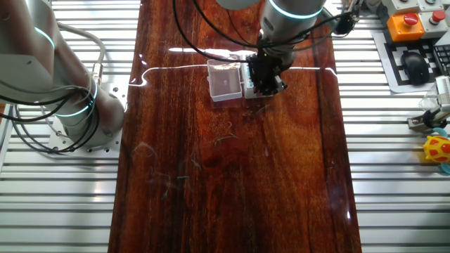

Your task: Insert a medium pipette tip into the holder for medium pipette tips

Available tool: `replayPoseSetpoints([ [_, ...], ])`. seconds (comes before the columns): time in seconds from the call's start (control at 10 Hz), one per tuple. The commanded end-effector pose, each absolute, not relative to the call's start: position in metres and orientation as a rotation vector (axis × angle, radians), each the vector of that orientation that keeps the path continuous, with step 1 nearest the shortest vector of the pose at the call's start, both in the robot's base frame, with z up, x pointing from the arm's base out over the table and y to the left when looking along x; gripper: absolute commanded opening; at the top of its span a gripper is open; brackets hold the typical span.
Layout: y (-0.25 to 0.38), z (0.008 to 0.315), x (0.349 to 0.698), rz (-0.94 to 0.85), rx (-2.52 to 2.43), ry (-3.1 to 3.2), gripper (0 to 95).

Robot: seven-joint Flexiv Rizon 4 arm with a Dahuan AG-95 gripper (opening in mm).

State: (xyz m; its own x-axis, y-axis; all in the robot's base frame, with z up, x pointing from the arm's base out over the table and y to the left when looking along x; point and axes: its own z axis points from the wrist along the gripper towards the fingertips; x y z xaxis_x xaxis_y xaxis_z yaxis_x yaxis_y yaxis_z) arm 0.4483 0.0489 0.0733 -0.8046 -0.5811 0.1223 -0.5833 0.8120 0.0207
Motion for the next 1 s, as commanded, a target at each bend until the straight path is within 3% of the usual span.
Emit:
replayPoseSetpoints([
  [0.1,0.0473,0.0765,0.446,0.057,1.048,-2.825,0.0],
  [1.0,0.0432,0.0822,0.445,0.16,1.268,-2.683,0.0],
])
